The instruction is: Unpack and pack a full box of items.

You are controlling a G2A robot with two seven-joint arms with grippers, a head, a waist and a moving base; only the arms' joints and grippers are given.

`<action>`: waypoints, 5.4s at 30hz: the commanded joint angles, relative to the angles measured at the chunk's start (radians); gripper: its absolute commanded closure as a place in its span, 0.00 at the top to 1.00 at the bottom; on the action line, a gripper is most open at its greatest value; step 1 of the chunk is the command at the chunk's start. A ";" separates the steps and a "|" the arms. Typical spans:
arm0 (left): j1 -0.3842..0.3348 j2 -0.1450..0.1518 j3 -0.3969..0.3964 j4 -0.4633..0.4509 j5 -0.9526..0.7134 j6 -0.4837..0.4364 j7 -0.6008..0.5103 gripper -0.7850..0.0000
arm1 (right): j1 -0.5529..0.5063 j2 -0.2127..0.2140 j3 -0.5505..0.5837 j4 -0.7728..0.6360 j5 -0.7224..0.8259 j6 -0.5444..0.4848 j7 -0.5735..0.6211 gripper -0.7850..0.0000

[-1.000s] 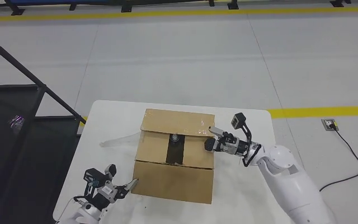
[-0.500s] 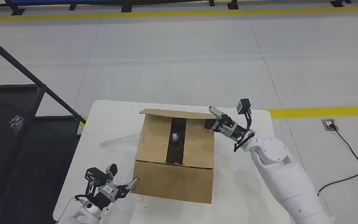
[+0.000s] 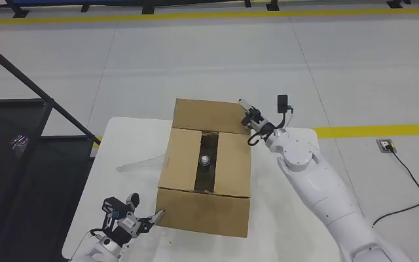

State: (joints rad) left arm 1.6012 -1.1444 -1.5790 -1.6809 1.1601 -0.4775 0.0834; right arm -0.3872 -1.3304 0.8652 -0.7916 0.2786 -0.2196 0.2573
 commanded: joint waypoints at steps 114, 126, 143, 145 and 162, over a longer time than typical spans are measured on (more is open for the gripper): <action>-0.090 -0.014 -0.116 0.020 -0.190 0.206 -0.036 1.00 | -0.232 -0.148 0.122 -0.405 -0.034 -0.199 0.664 1.00; -0.188 -0.016 -0.075 0.197 -0.173 0.204 -0.090 1.00 | -0.566 -0.071 0.311 -0.887 -0.196 -0.180 0.640 1.00; -0.016 -0.007 -0.240 -0.123 -0.228 0.164 0.023 1.00 | -0.625 -0.052 0.346 -0.936 -0.285 -0.240 0.658 1.00; 0.014 -0.007 -0.258 -0.193 -0.240 0.149 0.028 1.00 | -0.652 -0.044 0.373 -0.970 -0.323 -0.252 0.649 1.00; -0.186 -0.021 0.106 -0.304 -0.167 0.143 -0.254 1.00 | -0.940 0.021 0.676 -1.092 -0.286 -0.382 0.602 1.00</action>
State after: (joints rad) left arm 1.4657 -1.1620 -1.5296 -2.0273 0.9836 -0.3407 -0.1477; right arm -1.3107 -1.3131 1.5239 -1.8845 -0.0155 -0.5909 0.8588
